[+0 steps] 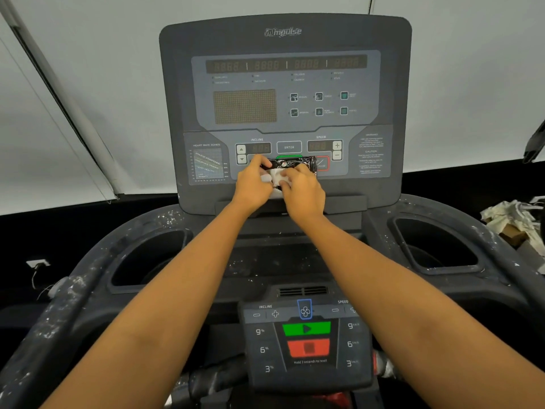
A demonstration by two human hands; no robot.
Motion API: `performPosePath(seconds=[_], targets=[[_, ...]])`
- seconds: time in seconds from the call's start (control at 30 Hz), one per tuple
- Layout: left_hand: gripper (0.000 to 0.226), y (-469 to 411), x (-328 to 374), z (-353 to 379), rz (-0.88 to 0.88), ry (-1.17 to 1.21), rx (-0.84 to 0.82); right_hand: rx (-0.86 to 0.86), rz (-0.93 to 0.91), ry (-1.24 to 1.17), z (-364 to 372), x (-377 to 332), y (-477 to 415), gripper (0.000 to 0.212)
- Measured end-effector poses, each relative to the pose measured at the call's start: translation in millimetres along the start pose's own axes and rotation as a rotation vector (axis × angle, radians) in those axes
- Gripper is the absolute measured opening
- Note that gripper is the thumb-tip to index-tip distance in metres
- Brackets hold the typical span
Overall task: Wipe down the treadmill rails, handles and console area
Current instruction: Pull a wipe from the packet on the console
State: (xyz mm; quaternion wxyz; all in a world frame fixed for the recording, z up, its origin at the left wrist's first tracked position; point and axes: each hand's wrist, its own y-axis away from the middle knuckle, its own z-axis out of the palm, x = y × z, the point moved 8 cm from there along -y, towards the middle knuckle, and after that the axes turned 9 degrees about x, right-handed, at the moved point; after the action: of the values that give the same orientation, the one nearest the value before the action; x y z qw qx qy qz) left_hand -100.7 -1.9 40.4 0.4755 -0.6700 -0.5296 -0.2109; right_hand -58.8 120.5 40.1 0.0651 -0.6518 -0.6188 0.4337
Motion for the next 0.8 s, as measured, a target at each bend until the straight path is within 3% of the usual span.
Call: performPosePath(seconds=[0.3,0.53,0.8], targets=[[0.039,-6,2,-2,0.034,-0.058,-0.096,0.106,0.081,0.038,0,1,3,0.025],[0.035,-3,4,0,0.043,-0.086,-0.094,0.053,0.026,0.169,-1,-7,-8,0.014],[0.037,2,6,1,0.072,-0.111,-0.083,0.071,0.126,-0.062,-7,3,-5,0.01]])
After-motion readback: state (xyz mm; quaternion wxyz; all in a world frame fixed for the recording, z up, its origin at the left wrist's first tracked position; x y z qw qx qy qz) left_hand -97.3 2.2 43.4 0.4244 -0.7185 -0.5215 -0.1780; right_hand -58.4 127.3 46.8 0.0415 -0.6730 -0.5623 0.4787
